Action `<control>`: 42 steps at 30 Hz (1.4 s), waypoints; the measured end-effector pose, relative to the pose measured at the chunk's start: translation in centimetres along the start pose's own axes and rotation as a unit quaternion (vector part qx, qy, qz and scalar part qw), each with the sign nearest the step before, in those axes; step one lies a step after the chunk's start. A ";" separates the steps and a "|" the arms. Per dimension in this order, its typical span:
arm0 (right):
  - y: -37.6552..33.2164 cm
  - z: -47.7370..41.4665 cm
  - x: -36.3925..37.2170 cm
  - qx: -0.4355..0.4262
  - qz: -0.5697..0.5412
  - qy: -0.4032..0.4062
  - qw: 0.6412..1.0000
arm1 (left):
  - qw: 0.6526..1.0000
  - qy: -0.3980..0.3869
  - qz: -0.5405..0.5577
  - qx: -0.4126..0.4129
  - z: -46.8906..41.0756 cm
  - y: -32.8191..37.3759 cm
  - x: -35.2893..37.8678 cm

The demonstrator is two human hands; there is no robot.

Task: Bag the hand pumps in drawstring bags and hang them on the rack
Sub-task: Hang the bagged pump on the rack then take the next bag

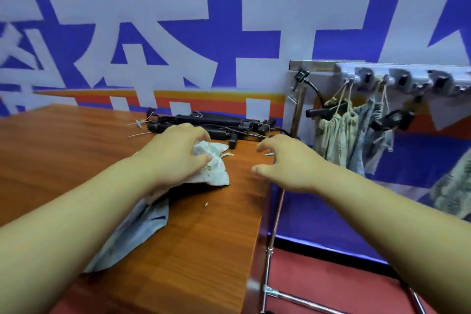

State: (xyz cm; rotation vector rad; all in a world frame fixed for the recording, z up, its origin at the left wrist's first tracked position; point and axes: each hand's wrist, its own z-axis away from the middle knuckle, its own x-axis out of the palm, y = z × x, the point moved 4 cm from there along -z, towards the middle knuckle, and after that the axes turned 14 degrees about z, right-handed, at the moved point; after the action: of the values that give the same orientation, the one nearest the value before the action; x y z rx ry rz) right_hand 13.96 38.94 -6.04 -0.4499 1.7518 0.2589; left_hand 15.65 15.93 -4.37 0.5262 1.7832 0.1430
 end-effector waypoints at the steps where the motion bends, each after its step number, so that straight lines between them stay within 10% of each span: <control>1: -1.1 -0.1 0.7 -0.020 -0.003 -0.010 1.000 | 1.000 -0.009 -0.011 -0.002 0.5 -0.9 0.2; 16: -10.4 -1.6 6.9 -0.276 0.061 -0.097 0.954 | 0.998 -0.052 -0.014 0.021 3.6 -7.9 4.7; 25: -10.0 -2.8 6.6 -0.219 0.023 -0.082 0.972 | 0.999 -0.036 0.016 0.006 3.7 -8.2 5.0; 30: -7.4 -4.5 2.6 -0.135 -0.071 0.016 0.988 | 0.985 0.103 0.135 0.020 3.2 -5.9 2.1; 35: -6.4 -5.3 0.6 -0.115 -0.132 0.038 0.984 | 0.909 -0.003 0.400 -0.120 1.1 -4.2 2.9; 42: -5.1 -5.4 -0.2 -0.096 -0.203 0.051 0.973 | 0.940 -0.036 0.324 -0.096 -0.6 -2.8 3.4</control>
State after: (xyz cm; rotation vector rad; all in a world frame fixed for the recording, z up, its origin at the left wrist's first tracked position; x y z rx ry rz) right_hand 11.45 32.14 -4.26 -0.9623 1.6960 0.1135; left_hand 13.68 14.97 -8.26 0.9480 1.4472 0.7370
